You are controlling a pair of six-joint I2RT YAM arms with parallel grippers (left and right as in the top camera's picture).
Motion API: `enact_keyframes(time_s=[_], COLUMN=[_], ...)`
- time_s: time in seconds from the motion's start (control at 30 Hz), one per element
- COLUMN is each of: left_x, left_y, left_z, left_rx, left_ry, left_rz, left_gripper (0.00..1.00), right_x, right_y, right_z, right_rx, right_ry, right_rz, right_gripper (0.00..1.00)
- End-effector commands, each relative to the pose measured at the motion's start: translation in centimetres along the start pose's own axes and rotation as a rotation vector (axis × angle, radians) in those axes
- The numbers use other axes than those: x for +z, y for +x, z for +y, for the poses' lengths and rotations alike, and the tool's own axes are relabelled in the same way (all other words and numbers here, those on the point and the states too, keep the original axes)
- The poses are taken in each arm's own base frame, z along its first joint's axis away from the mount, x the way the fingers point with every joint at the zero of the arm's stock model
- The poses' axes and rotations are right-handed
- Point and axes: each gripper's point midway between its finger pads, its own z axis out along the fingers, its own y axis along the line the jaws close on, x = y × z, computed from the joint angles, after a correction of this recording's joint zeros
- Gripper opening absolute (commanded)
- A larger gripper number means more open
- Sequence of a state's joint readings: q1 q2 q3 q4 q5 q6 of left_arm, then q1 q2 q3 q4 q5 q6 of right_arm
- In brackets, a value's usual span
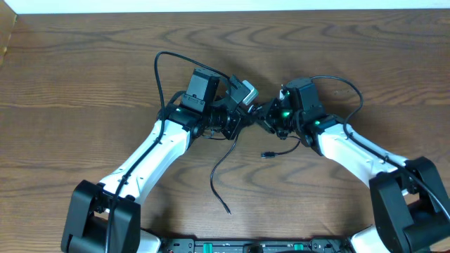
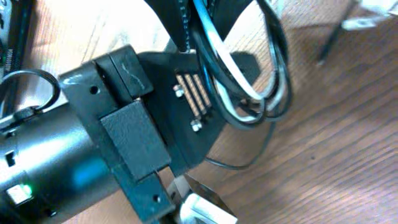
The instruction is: Untangle cables
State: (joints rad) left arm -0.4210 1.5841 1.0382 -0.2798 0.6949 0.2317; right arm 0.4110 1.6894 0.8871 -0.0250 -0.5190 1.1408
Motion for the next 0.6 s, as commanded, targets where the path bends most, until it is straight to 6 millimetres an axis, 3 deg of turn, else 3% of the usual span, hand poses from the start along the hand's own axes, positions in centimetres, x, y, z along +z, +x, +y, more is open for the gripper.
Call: enact_keyframes(time_s=[0.0, 0.13, 0.37, 0.57], left_x=[-0.2, -0.3, -0.4, -0.4], left_y=[-0.4, -0.2, 0.0, 0.2], left_z=[0.9, 1.7, 2.3, 2.7], left_rx=[0.004, 0.002, 0.000, -0.002], left_ry=[-0.061, -0.106, -0.144, -0.163], left_rz=[-0.001, 0.009, 0.017, 0.025], left_gripper=[0.07, 0.08, 0.07, 0.07], right_x=[-0.9, -2.8, -8.2, -12.1], right_y=[-1.4, -2.7, -6.7, -10.1], right_z=[-0.7, -1.8, -9.0, -12.3], right_rx=[-0.099, -0.137, -0.056, 0.003], right_ry=[-0.013, -0.051, 0.048, 0.047], right_rz=[0.006, 0.055, 0.021, -0.080], right_gripper=[0.01, 0.01, 0.01, 0.01])
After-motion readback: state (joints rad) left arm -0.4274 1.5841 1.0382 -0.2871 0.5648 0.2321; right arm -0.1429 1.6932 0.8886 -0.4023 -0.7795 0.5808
